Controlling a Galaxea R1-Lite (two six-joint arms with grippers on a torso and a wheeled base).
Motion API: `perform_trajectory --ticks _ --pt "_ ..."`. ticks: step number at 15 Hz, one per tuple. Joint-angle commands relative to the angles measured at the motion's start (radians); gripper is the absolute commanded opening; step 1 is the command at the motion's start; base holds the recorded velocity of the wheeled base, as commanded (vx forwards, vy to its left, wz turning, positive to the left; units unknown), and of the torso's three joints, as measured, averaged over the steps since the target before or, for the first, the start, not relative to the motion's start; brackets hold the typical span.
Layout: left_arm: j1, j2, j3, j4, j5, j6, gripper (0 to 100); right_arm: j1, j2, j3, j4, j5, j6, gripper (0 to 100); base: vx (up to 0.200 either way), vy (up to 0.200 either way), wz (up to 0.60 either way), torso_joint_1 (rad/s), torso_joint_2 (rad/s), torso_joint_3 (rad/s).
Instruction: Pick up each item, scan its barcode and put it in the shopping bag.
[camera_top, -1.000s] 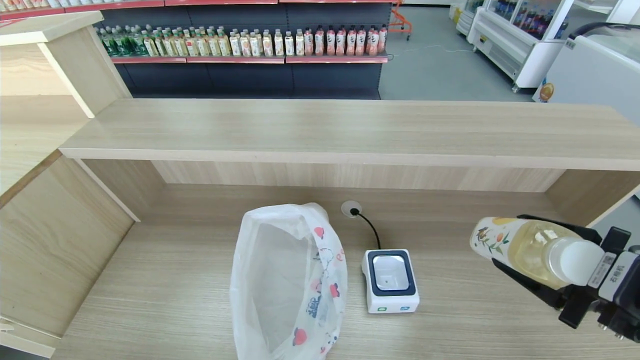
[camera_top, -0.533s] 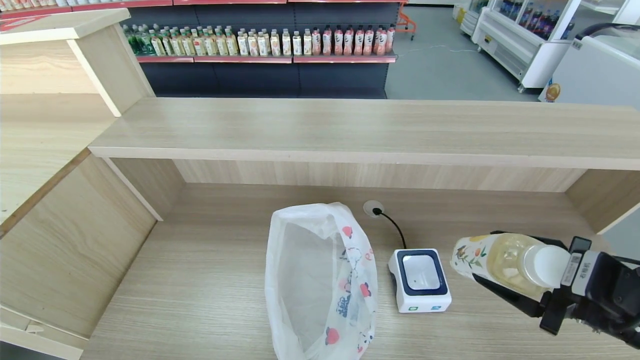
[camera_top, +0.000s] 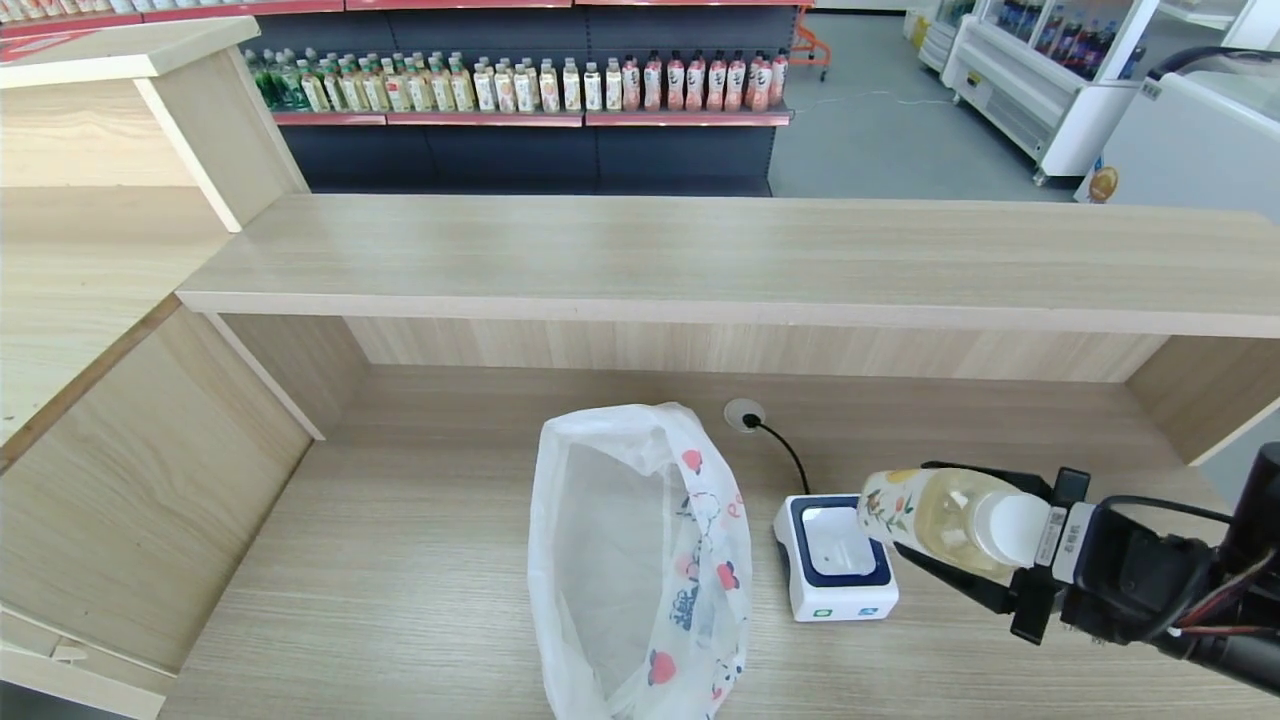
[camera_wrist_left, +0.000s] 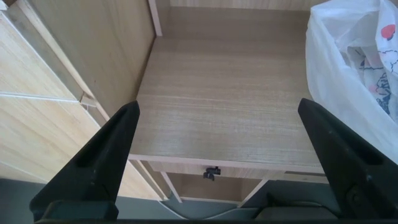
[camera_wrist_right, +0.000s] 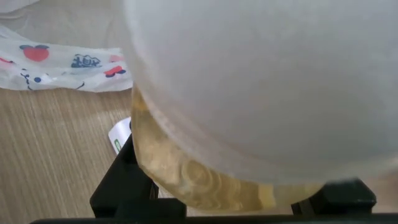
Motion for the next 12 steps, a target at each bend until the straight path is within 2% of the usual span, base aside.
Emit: perform_trajectory --ticks 1,5,9,12 --pt "0.0 0.0 0.0 0.0 0.0 0.0 100 -0.049 0.148 0.001 -0.086 0.067 -0.057 0 0.0 0.0 0.0 0.0 0.0 0.0" --pt "0.0 0.0 0.0 0.0 0.0 0.0 100 -0.086 0.207 -0.042 -0.086 0.089 -0.057 0 0.0 0.0 0.0 0.0 0.0 0.0" --pt "0.0 0.0 0.002 0.0 0.0 0.0 100 -0.071 0.273 -0.138 -0.078 0.179 -0.103 0 0.0 0.0 0.0 0.0 0.0 0.0" --pt "0.0 0.0 0.0 0.0 0.0 0.0 100 -0.069 0.314 -0.17 -0.078 0.208 -0.127 0 0.0 0.0 0.0 0.0 0.0 0.0"
